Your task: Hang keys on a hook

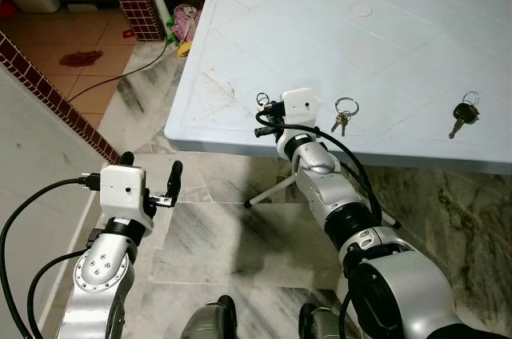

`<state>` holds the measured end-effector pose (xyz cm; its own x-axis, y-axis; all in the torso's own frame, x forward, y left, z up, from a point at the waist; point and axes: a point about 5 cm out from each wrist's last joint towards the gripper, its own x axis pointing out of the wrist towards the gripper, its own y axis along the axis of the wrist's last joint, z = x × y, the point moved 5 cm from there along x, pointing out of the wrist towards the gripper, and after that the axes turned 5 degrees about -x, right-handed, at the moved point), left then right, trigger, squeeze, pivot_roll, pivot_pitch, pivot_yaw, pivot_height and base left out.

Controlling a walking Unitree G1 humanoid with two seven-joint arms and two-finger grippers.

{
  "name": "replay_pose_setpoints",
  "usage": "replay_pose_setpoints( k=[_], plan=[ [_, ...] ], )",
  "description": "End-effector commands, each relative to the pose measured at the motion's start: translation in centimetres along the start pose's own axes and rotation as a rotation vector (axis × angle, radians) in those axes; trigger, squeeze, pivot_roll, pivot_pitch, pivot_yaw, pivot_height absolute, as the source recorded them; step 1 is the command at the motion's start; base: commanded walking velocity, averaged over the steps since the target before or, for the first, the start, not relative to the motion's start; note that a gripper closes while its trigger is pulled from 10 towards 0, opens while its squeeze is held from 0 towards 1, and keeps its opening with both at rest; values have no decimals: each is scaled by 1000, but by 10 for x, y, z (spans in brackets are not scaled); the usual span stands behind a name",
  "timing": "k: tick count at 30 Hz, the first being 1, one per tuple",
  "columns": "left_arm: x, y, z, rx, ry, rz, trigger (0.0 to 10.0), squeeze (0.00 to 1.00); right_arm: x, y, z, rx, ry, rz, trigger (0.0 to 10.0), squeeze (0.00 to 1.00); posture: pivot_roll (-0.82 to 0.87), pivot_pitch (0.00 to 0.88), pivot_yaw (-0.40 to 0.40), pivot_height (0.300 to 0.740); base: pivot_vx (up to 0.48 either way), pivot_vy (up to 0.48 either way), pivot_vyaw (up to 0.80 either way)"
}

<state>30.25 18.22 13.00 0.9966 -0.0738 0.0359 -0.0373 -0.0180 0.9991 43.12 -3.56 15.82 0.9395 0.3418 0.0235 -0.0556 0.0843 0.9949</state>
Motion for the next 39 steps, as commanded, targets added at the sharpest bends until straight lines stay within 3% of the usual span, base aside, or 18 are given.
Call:
replay_pose_setpoints(
  k=[1,6,9,14,19,20,21,22,28,39],
  plan=[
    [-2,-1,-1,1,8,-10,10000,0,-5,-21,-1,14,-12,-73,0,0,133,258,67,740,0,0,0],
    [-1,-3,0,-4,9,-11,10000,0,-4,-3,8,-25,-61,24,0,0,123,249,67,740,0,0,0],
    [6,-1,3,-12,2,4,10000,0,-6,22,10,-85,-84,155,0,0,101,235,65,740,0,0,0],
    [11,-1,6,-20,-8,10,10000,0,-13,31,6,-122,-82,228,0,0,82,226,69,740,0,0,0],
    [16,-2,10,-27,-22,11,10000,0,-22,24,0,-139,-65,243,0,0,60,218,75,740,0,0,0],
    [19,-2,12,-30,-29,14,10000,0,-25,20,-3,-145,-53,235,10000,192,53,216,78,740,0,0,0],
    [19,-2,12,-30,-29,14,10000,0,-25,20,-3,-145,-53,235,10000,192,53,216,78,740,0,0,0],
    [21,-1,13,-31,-34,18,10000,0,-26,18,-2,-123,-67,229,10000,1000,50,214,80,740,0,0,0],
    [23,-3,14,-37,-39,6,10000,0,-25,25,-6,-158,-76,242,10000,1000,50,215,84,740,0,0,0],
    [22,-9,10,-58,1,-14,10000,0,-25,11,-10,-129,-71,177,10000,1000,66,219,74,740,0,0,0]
  ],
)
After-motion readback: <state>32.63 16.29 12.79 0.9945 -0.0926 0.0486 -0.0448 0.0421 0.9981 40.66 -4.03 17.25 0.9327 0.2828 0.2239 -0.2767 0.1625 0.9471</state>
